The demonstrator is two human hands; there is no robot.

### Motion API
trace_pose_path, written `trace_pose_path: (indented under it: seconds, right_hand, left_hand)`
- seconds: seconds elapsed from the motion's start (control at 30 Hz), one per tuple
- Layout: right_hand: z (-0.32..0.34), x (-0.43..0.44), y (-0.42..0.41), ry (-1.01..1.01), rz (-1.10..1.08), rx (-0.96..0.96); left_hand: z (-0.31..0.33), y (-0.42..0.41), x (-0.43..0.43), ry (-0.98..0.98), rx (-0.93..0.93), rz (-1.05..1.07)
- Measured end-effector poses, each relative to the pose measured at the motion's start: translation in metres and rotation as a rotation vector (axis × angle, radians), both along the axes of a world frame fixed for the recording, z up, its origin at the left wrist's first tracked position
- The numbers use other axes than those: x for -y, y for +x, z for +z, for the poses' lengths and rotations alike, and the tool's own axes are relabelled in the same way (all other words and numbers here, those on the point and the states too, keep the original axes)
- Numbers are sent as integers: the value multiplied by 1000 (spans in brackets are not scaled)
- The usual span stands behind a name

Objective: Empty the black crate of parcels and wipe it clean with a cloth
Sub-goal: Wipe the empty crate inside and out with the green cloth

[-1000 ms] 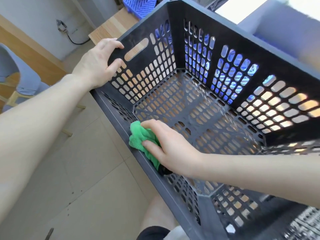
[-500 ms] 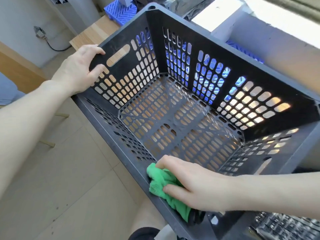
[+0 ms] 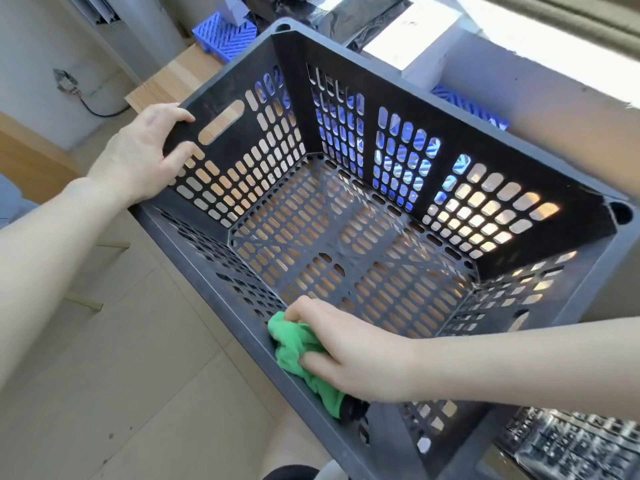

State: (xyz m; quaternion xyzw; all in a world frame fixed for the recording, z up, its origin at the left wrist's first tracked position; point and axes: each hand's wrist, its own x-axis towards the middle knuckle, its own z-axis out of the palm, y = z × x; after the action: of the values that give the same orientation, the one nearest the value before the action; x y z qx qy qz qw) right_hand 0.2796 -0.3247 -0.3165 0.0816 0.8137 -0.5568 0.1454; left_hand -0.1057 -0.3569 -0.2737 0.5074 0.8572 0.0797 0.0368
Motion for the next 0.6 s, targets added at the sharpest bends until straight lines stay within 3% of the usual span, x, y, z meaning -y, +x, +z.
trace_pose_path:
  seconds: [0.03, 0.2, 0.33, 0.6]
  right_hand:
    - [9, -2, -40, -3, -127, -21]
    - [-2, 12, -84, 23, -316, -141]
    - [-9, 16, -127, -30, -403, -245]
    - [-31, 10, -187, -31, -446, -235]
  left_hand:
    - [0, -1, -1, -2, -6, 1]
    - [2, 4, 0, -3, 3, 9]
    - [1, 3, 0, 2, 8, 2]
    - [-1, -2, 0, 18, 16, -1]
